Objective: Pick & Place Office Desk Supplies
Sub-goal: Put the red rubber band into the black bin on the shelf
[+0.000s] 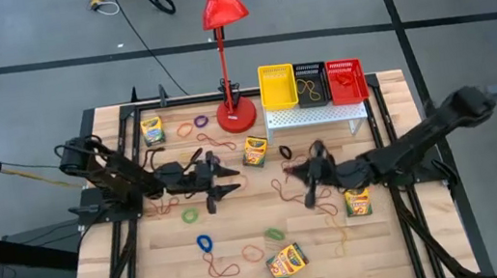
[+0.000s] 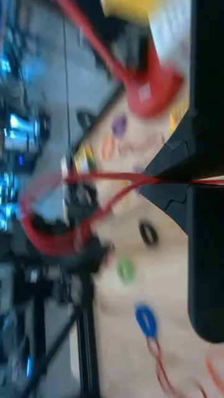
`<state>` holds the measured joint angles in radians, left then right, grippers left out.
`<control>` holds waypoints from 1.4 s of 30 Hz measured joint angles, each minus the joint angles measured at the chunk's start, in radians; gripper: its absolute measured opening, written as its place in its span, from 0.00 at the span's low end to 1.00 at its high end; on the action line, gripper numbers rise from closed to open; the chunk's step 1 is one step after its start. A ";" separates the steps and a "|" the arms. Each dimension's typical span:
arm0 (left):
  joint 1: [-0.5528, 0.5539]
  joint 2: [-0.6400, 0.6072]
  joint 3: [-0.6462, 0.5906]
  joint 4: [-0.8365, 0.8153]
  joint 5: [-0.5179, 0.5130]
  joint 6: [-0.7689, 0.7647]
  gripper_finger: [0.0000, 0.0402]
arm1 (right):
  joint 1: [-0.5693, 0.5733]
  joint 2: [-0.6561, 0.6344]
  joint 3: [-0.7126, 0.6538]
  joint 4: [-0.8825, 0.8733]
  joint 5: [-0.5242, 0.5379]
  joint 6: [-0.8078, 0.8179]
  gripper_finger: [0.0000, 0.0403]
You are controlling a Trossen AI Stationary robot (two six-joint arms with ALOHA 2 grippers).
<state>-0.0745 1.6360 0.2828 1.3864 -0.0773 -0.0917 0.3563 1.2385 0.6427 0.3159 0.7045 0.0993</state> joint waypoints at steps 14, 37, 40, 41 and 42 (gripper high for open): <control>-0.043 0.000 0.000 -0.004 -0.008 0.006 0.39 | -0.444 -0.143 0.388 -0.576 0.044 -0.184 0.00; -0.070 0.000 0.000 -0.006 -0.061 0.036 0.36 | -1.061 0.083 0.411 -0.726 -0.433 0.015 0.09; -0.070 0.000 0.000 -0.006 -0.061 0.037 0.36 | -1.059 0.077 0.411 -0.725 -0.432 0.016 0.19; -0.070 0.001 0.000 -0.006 -0.061 0.036 0.36 | -1.059 0.073 0.411 -0.724 -0.421 0.016 0.23; -0.070 0.001 0.000 -0.006 -0.061 0.036 0.36 | -1.059 0.065 0.411 -0.724 -0.408 0.016 0.27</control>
<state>-0.1445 1.6367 0.2829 1.3807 -0.1379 -0.0554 -0.7028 1.3037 1.0534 -0.4081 0.2962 0.1150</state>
